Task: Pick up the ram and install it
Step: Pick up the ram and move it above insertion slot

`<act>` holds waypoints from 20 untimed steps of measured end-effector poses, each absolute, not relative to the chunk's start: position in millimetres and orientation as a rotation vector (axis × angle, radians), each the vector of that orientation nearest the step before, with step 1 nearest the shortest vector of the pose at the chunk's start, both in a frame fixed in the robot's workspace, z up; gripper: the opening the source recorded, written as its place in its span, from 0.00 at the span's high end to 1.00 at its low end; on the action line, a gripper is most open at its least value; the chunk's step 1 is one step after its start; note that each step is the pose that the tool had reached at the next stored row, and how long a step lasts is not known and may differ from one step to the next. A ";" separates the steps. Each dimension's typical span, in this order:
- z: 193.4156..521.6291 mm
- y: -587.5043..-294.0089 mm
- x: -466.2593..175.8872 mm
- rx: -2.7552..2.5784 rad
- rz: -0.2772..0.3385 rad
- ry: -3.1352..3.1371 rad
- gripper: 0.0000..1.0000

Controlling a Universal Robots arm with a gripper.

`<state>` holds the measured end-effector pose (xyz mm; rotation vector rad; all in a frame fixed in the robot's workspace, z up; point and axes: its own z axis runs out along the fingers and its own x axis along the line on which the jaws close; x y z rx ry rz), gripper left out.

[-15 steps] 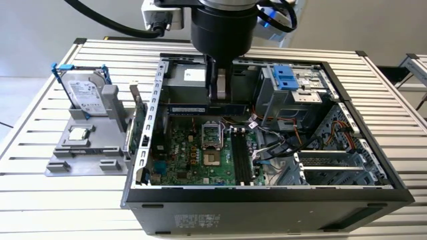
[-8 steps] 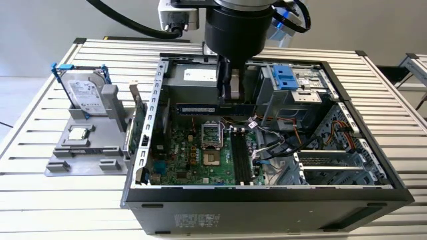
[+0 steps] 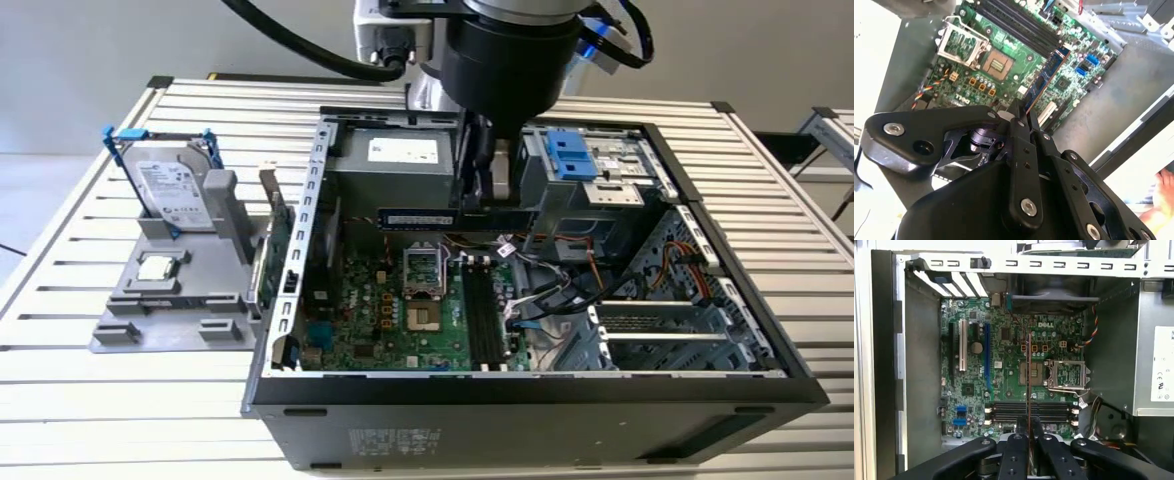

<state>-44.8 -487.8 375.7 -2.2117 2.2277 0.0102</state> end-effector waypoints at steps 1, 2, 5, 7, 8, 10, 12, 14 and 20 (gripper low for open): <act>375.6 -487.8 -42.2 -2.211 0.010 2.228 1.00; 375.6 -487.8 -39.6 -2.210 0.010 2.229 1.00; 375.6 -487.8 -31.4 -2.209 0.010 2.230 1.00; 375.6 -487.8 -26.0 -2.209 0.010 2.230 1.00; 375.6 -487.8 -23.2 -2.209 0.010 2.231 1.00; 375.6 -487.9 -17.5 -2.208 0.010 2.231 1.00; 375.6 -488.1 -11.9 -2.208 0.010 2.231 1.00; 375.6 -488.2 -7.2 -2.207 0.010 2.232 1.00; 375.6 -488.6 6.9 -2.207 0.010 2.233 1.00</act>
